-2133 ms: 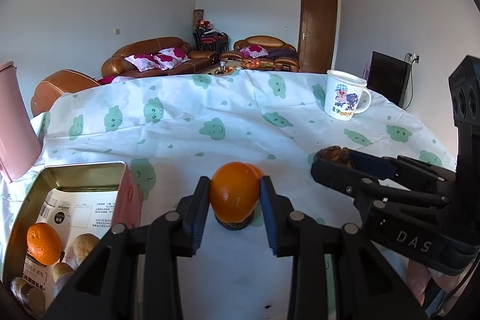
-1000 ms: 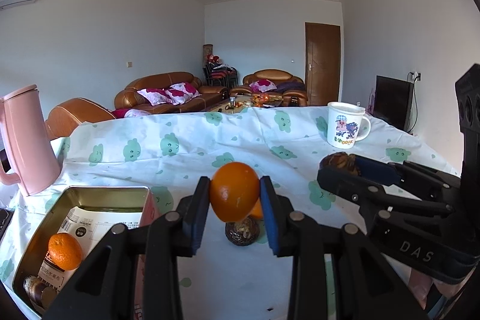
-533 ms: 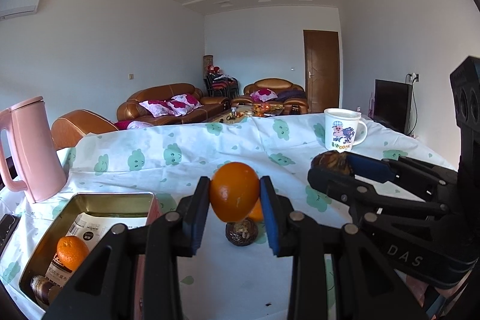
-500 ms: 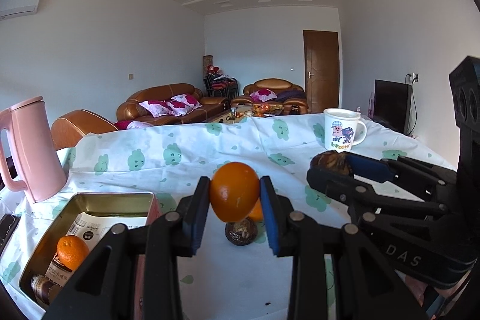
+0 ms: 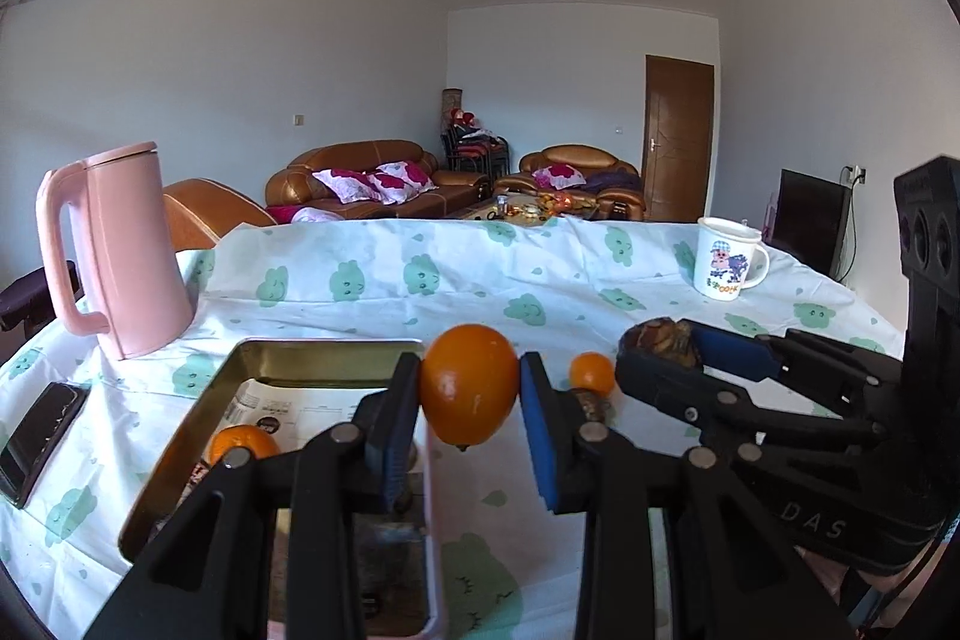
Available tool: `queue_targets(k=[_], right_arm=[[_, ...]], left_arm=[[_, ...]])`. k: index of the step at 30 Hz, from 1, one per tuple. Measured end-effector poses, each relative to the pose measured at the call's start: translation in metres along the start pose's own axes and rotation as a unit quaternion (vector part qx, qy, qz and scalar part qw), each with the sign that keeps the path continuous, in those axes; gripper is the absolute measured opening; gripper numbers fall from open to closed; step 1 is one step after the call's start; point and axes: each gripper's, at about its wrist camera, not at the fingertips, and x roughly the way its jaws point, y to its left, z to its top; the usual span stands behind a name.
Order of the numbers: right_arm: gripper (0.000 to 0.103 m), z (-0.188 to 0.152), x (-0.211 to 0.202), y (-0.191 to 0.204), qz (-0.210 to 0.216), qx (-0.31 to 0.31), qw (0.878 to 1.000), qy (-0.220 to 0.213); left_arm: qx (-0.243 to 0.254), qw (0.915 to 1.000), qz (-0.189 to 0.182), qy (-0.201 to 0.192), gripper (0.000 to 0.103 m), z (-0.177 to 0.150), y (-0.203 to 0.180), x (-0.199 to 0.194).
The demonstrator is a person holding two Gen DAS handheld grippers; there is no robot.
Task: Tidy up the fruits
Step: 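Carry the orange into the pink tin and open the left tool while the right tool drops the persimmon in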
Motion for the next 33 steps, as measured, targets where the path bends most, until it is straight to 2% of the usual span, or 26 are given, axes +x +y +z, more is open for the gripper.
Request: queue_targets(k=[7,14,17,28,29,30,33], right_arm=[[0.044,0.015,0.019,0.057,0.057,-0.035,0.998,0.006],[0.044,0.011,0.04,0.105,0.086,-0.08,0.993,0.024],[0.044,0.006,0.05,0.115,0.095,-0.087,0.991,0.035],[0.044,-0.002,0.073,0.134,0.11,-0.113,0.984,0.077],[0.044,-0.002,0.076,0.136,0.11,-0.116,0.984,0.083],[0.044,-0.002,0.079,0.138,0.115,-0.118,0.982,0.09],[0.046,-0.003,0.076,0.138,0.121,-0.12,0.981,0.09]], left_arm=[[-0.036,0.9979,0.05,0.02,0.035,-0.003,0.063,-0.011],[-0.074,0.9949,0.056,0.04,0.035,-0.009,0.108,-0.011],[-0.079,0.9936,0.062,0.052,0.035,-0.014,0.116,-0.008],[-0.103,0.9899,0.047,0.085,0.036,-0.026,0.131,0.004],[-0.104,0.9901,0.045,0.082,0.041,-0.026,0.131,0.002],[-0.102,0.9904,0.046,0.081,0.053,-0.025,0.13,0.001],[-0.097,0.9916,0.062,0.06,0.076,-0.02,0.13,-0.009]])
